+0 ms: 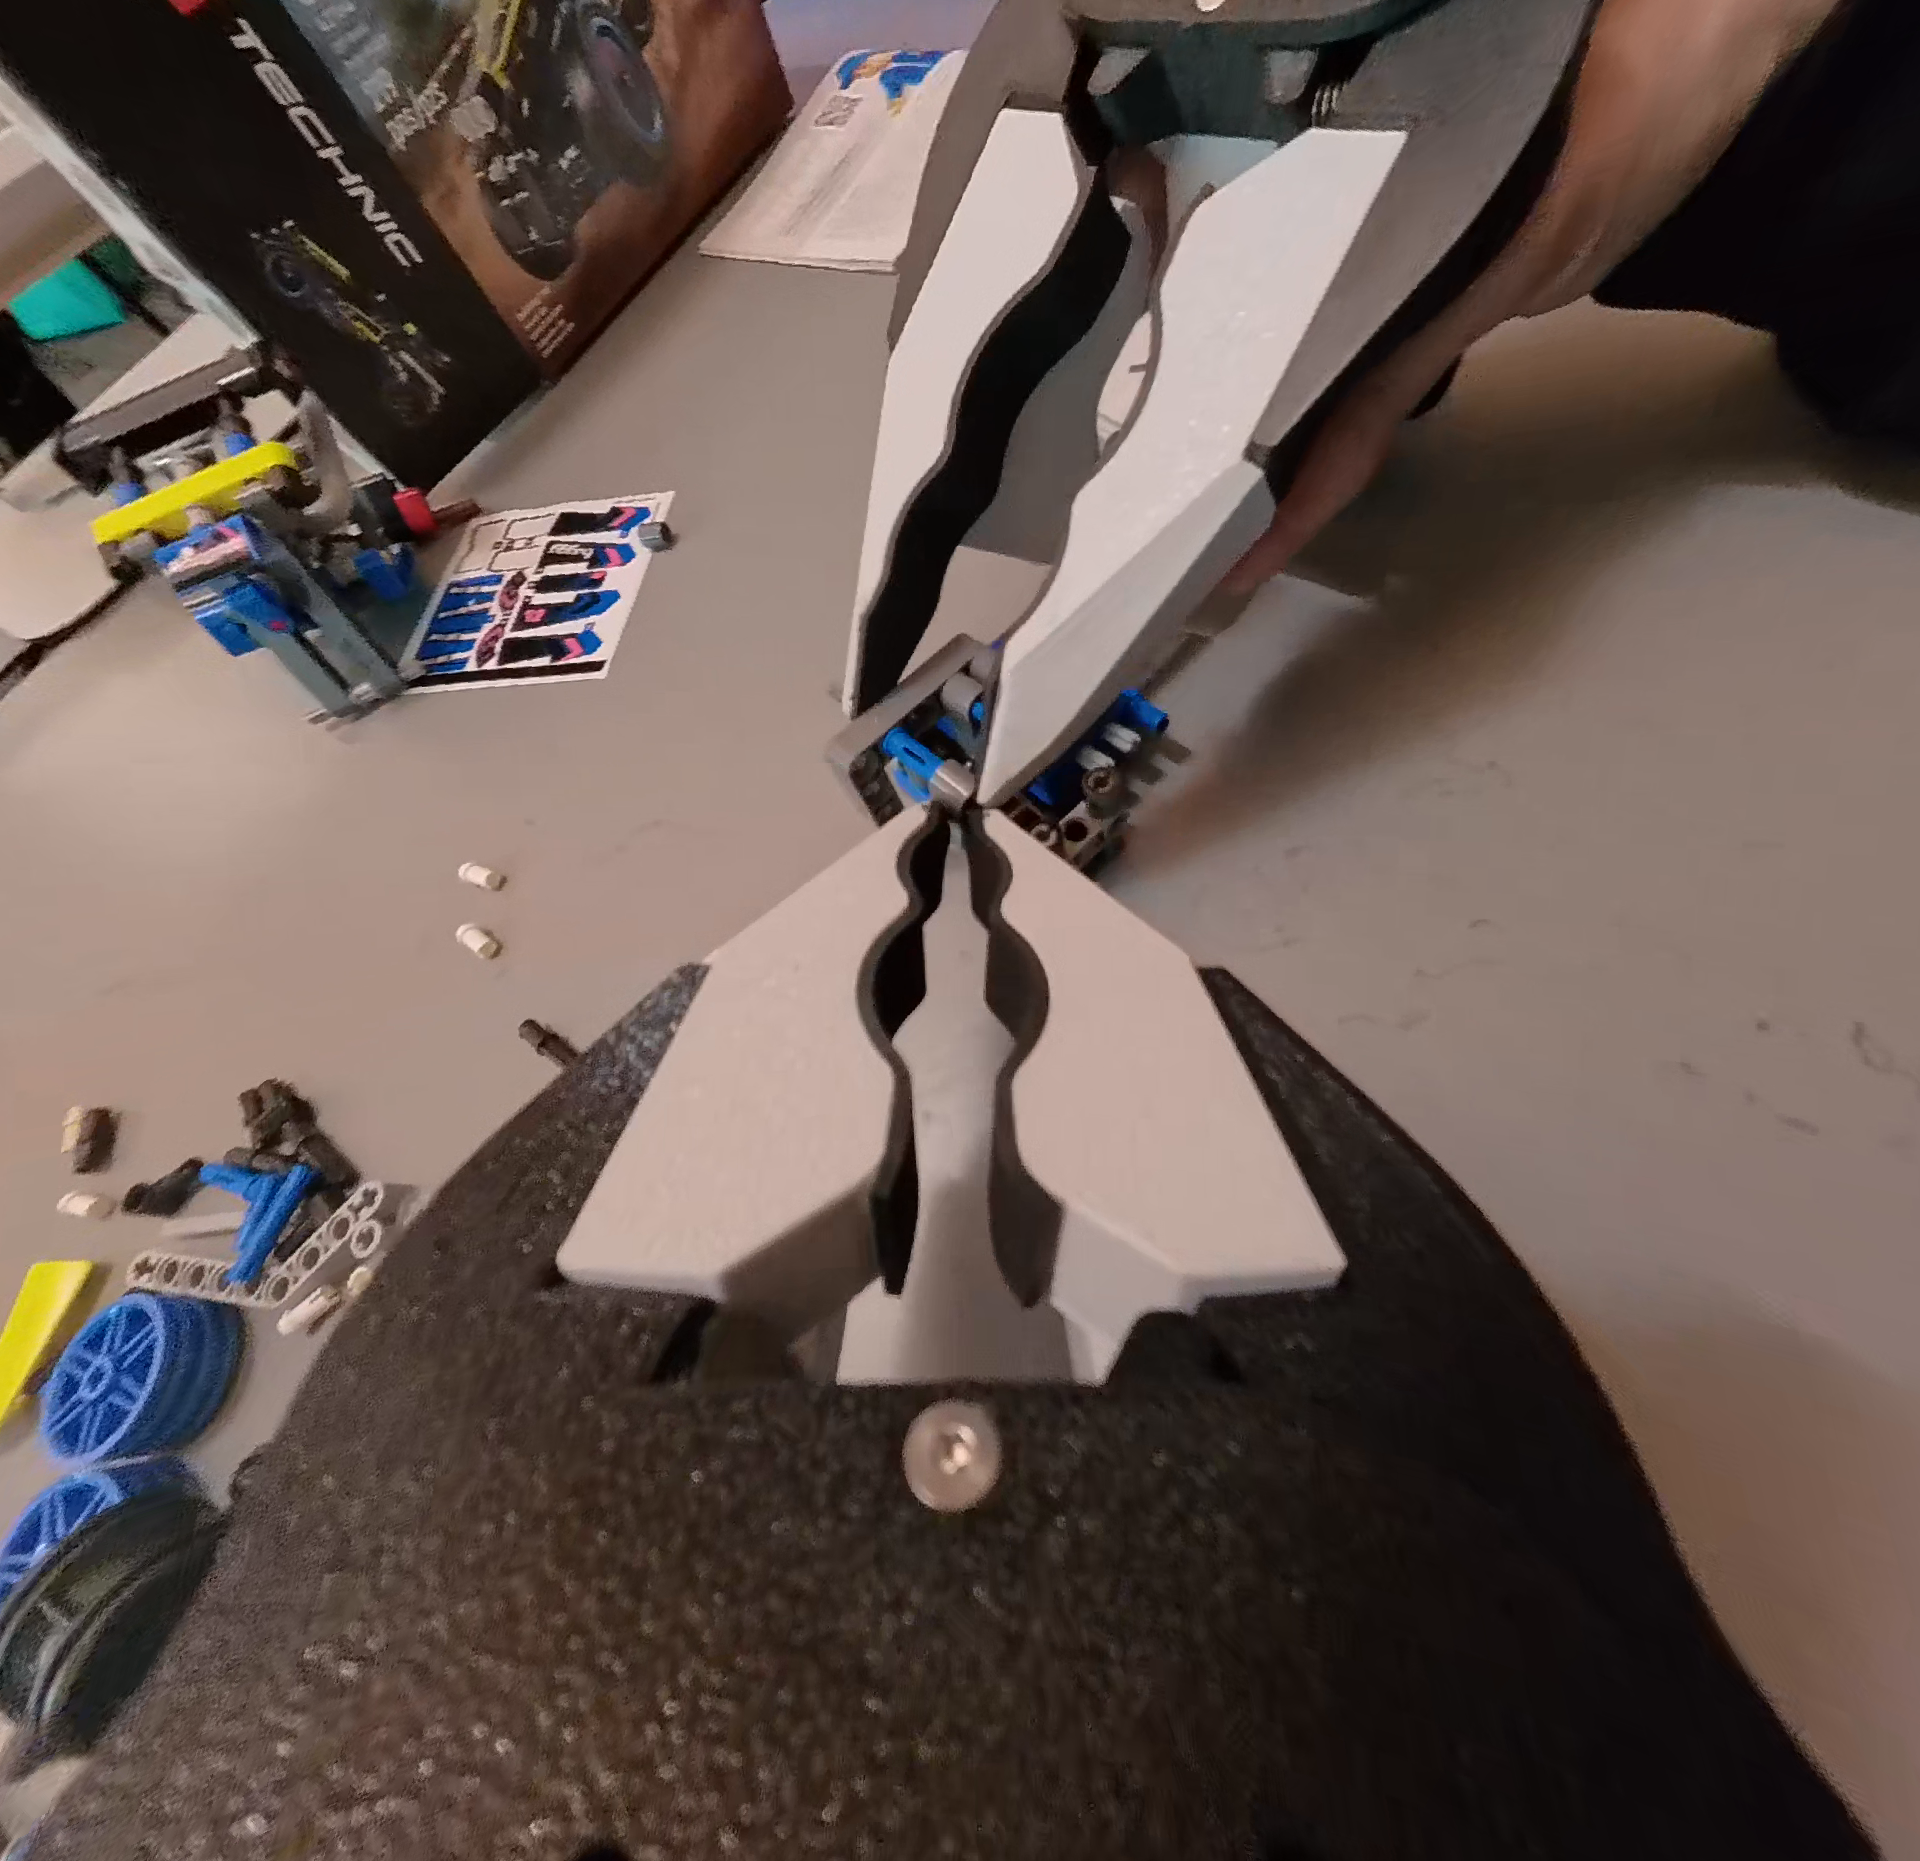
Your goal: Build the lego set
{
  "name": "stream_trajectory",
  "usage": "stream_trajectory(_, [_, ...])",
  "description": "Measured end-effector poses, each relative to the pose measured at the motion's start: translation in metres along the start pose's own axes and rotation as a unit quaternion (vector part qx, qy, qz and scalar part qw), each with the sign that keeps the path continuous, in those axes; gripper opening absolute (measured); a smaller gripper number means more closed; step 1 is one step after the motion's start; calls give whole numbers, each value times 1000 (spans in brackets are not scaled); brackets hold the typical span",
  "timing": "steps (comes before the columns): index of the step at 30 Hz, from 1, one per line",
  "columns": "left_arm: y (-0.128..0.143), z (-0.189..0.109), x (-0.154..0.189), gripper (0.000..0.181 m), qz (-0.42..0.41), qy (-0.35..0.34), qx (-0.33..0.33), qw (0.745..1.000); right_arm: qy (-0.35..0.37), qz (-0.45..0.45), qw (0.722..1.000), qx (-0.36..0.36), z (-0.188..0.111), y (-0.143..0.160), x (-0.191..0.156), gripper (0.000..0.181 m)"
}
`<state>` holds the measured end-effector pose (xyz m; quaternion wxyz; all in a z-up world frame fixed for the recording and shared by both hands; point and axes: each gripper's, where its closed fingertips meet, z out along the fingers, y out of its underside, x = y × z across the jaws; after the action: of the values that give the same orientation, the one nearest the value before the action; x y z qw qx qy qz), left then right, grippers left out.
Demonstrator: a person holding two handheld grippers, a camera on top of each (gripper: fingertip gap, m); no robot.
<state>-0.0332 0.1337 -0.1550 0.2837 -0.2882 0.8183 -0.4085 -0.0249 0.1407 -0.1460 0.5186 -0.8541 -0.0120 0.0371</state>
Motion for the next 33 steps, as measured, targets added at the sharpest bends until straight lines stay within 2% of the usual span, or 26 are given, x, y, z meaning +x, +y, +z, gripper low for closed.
stream_trajectory(1, [0,0,1,0,-4,10,2,1000,-2,-4,1000,0,0,0,-1,28])
stream_trajectory(11, [4,-1,8,0,-26,47,-10,999,-2,-69,998,-7,0,3,-8,29])
stream_trajectory(16, [3,-1,7,0,10,32,-3,999,-2,-79,997,-7,-1,3,-9,28])
stream_trajectory(19, [0,-1,7,7,40,9,4,999,1,-62,998,0,-3,1,-6,28])
stream_trajectory(22, [-1,0,7,11,33,-5,0,999,2,-42,999,0,-3,1,-3,28])
stream_trajectory(25, [-7,1,2,13,32,-49,8,998,7,-7,1000,8,-4,-1,2,28])
stream_trajectory(30, [-11,5,-8,7,17,-114,0,993,-9,77,997,28,-7,-5,7,28])
stream_trajectory(33, [-12,7,-12,6,14,-131,-4,991,-11,130,991,39,-8,-6,11,28])
